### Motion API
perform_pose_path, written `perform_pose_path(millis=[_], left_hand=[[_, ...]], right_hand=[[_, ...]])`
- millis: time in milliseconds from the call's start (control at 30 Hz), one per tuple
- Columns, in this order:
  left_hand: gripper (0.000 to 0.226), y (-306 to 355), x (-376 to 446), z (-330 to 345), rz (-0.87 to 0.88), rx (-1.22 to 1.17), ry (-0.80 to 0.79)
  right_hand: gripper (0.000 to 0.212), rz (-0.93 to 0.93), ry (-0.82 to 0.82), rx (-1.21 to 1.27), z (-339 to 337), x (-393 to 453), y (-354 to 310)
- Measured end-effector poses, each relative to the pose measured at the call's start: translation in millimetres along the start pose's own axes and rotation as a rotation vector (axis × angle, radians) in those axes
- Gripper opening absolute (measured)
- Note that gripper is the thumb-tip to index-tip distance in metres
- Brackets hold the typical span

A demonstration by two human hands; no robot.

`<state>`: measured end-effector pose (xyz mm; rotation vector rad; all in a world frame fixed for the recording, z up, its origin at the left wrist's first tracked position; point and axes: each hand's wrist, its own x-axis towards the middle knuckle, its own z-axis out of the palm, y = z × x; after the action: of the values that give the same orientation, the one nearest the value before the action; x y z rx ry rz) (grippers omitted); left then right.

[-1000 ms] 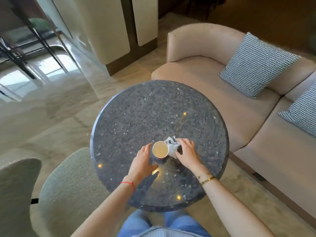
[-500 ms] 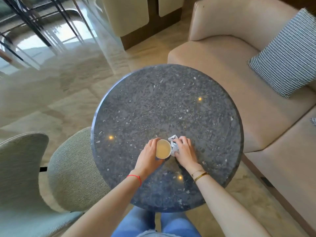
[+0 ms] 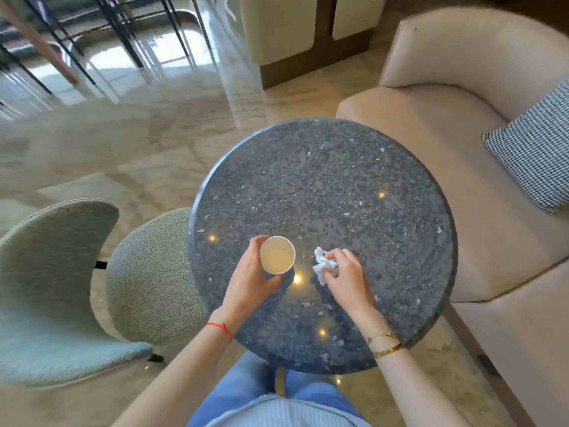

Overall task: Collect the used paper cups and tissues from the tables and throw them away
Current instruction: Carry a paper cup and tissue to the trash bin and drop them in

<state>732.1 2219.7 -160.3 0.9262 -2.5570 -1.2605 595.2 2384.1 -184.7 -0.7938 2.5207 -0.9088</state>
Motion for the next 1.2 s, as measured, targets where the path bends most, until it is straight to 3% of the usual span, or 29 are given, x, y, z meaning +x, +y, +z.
perform_pose_path(millis=[367,533,900,1200], left_hand=[[0.072,-42.8,-124.1,-95.4,-0.091,-0.022,0.433],[0.077,-72.0,-219.6,-133.6,-0.237,-0.073,0.648],[0.079,-139.3,-506.2,-187.3,-0.646,-0.009,1.078],[0.076,-157.2,-695.2,-180.8,-0.982,0.038,1.453]], right_hand=[[0.011,-0.390,-0.172,-0.032,17.7,-28.2,-121.6],[0.010,-0.562,-0.277,-0.002,57.2,-69.7,-184.9],[0.017,-0.951,-0.587,0.021,190.5,-254.5,-317.6],[0.021,-1.269,-0.920,0.012,297.1,-416.3,-417.2]])
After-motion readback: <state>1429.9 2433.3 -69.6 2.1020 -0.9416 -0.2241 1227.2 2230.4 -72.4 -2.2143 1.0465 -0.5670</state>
